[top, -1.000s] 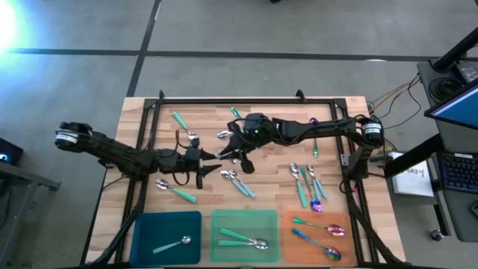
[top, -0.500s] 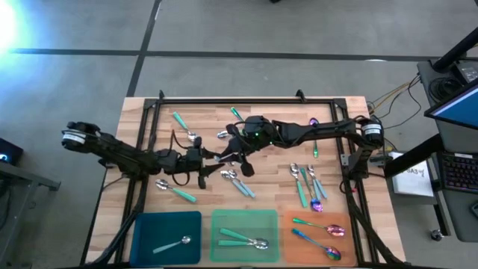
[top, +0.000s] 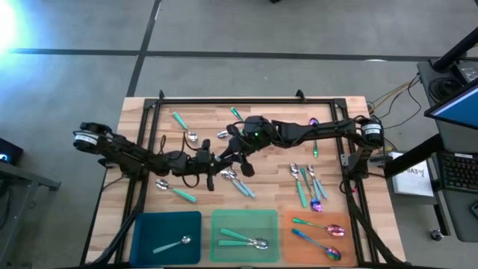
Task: Sort silverware by color (type)
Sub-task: Put the light blue spoon into the blue bin
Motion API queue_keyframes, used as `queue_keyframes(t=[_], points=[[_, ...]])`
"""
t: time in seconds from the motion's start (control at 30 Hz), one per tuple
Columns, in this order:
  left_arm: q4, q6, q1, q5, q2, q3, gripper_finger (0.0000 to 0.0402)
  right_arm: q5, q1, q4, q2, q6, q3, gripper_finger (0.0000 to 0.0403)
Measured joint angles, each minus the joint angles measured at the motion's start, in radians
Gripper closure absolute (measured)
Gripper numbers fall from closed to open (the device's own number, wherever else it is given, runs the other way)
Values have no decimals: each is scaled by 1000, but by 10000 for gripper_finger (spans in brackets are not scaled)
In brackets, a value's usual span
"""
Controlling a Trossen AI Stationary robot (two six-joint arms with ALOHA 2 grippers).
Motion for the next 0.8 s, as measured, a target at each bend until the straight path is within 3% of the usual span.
queue_keyframes(t=[0.23, 0.43, 0.6, 0.8], points=[[0, -34, -1, 6, -8, -4, 392, 4, 0, -12, -2, 55, 0, 369], [-2, -66, -1, 20, -16, -8, 392, 6, -4, -63, -7, 119, 2, 285], [-40, -100, -15, 89, -45, -26, 392, 9, -6, -308, -46, 105, 54, 240], [-320, -234, -37, 147, -149, -33, 393, 83, 2, -600, -108, 132, 99, 234]])
